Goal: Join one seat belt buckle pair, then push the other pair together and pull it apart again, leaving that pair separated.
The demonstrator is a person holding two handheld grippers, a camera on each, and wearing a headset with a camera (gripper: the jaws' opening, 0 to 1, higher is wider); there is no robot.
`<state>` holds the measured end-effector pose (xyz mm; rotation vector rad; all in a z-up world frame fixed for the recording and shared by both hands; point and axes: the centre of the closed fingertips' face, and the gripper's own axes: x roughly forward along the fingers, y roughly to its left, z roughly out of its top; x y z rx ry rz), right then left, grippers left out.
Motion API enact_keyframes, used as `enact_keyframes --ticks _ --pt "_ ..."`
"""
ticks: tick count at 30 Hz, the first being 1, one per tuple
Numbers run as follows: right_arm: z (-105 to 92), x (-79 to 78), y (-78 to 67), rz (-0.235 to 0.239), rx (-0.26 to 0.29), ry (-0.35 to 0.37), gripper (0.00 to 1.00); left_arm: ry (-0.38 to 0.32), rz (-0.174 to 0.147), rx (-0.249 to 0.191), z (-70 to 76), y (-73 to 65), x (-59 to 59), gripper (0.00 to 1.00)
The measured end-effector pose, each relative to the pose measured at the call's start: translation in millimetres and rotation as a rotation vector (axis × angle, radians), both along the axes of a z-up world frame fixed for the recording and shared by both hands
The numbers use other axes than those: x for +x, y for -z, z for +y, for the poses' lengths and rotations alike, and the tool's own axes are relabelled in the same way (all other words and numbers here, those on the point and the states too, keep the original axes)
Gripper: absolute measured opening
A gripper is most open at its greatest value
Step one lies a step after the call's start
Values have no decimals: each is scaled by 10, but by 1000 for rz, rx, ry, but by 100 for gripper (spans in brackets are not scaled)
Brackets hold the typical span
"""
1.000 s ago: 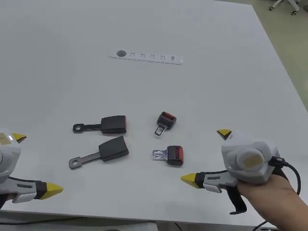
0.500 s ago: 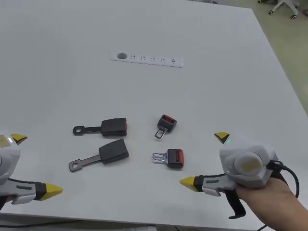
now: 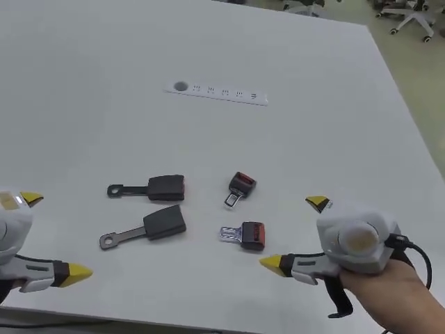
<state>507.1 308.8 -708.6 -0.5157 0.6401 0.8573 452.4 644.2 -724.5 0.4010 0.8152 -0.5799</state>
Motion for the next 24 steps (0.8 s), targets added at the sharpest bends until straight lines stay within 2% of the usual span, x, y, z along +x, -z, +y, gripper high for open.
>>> enact_keyframes --ticks 2,6,9,11,15,24 --pt "40 -27 18 4 -1 -5 87 0 14 4 -5 24 -20 96" --pt "109 -79 56 10 -2 -19 86 3 19 11 -35 23 -31 93" --pt "104 -68 113 13 -9 -11 85 3 10 13 -33 34 -14 93" --pt "120 -99 65 17 -7 -5 85 1 11 13 -27 52 -7 93" --pt "131 -113 61 16 -5 -2 84 3 5 16 -27 56 -1 94" --pt "92 -152 164 31 -30 -12 81 5 17 8 -57 110 0 94"
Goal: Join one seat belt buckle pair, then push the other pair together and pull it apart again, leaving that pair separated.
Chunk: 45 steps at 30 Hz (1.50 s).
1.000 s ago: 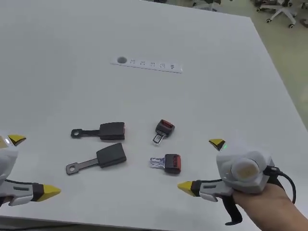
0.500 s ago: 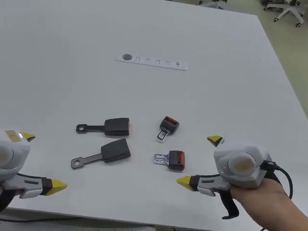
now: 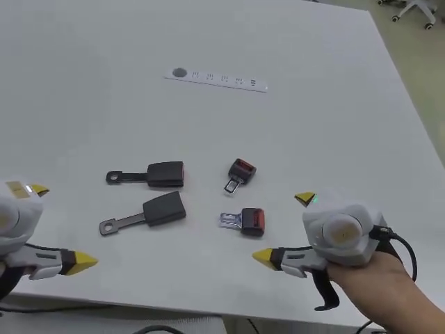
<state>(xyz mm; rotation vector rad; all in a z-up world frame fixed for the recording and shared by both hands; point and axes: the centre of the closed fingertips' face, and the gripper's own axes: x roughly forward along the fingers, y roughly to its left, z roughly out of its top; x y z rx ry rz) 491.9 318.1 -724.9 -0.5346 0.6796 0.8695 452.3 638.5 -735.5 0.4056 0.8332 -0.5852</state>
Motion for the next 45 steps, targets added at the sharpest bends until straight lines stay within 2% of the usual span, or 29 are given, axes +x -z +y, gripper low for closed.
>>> enact_keyframes --ticks 4,8,12,14,18,20,24,28,30,31,36,39,45 --pt "-16 -15 24 6 -16 -5 79 -14 17 -22 -19 18 -4 92" --pt "-18 -14 55 20 -17 -14 74 -9 23 -21 -33 26 6 90" --pt "16 -6 64 26 -8 -28 68 18 41 -37 -89 59 34 80" --pt "41 -9 75 32 -2 -37 64 40 33 -31 -120 67 76 79" --pt "100 8 134 40 6 -57 61 88 29 -46 -283 74 167 72" --pt "123 7 152 49 5 -67 58 112 36 -47 -401 81 192 69" --pt "157 25 192 54 -5 -90 55 157 49 -52 -538 127 242 60" --pt "186 66 221 54 -19 -113 54 195 60 -44 -660 168 311 59" --pt "188 88 245 59 -27 -124 52 203 103 -78 -747 213 312 58" --pt "185 98 260 61 -32 -127 52 205 101 -80 -763 215 342 58" --pt "174 133 334 65 -68 -166 50 261 101 -43 -879 273 461 54" --pt "146 180 392 70 -83 -181 48 307 84 -39 -983 279 513 49" --pt "126 182 434 99 -99 -216 42 354 108 -22 -1122 305 577 45"
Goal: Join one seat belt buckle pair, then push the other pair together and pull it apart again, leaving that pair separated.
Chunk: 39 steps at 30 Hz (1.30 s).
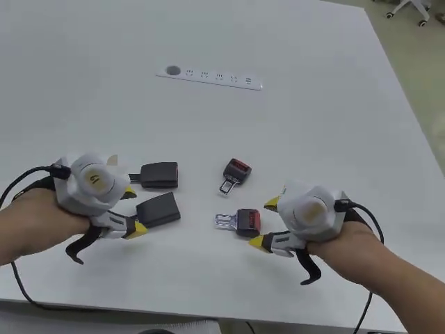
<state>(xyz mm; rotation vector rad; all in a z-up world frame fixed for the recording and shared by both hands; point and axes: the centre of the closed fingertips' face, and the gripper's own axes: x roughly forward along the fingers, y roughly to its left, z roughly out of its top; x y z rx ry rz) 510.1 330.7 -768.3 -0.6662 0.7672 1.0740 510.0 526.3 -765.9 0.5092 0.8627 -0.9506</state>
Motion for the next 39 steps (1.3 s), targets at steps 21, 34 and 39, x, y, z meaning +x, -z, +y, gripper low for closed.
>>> enact_keyframes --ticks 21,34,39 --pt "73 2 172 18 -90 -141 35 311 -30 90 -274 144 4 35" --pt "132 68 274 30 -90 -179 32 394 -52 138 -270 192 -16 35" --pt "156 47 226 55 -82 -196 32 415 -53 145 -264 196 -30 34"
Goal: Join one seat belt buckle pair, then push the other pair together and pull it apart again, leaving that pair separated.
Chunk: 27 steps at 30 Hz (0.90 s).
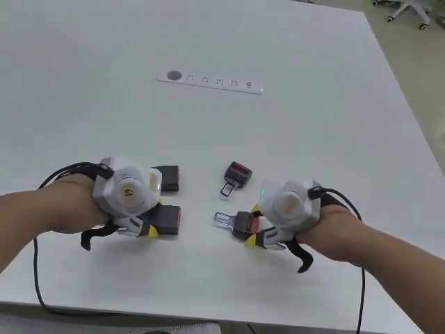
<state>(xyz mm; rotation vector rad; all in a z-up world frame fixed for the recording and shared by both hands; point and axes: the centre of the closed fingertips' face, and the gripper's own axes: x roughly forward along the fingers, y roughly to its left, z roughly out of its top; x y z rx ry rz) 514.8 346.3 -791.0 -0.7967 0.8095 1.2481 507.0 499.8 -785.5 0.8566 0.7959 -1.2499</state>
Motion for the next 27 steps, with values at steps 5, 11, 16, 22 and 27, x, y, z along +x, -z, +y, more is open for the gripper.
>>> enact_keyframes --ticks 5,11,16,22,27 --pt "1 -26 25 4 -21 -71 32 21 -6 18 5 16 -25 34" --pt "-10 -20 36 35 -15 -66 32 31 5 17 18 39 -9 34" --pt "7 -36 23 40 -27 -60 32 31 15 14 24 55 0 34" --pt "176 -135 8 34 -23 -86 32 33 24 24 9 50 -14 34" --pt "344 -134 8 35 -4 -85 32 26 30 22 -1 41 -25 34"
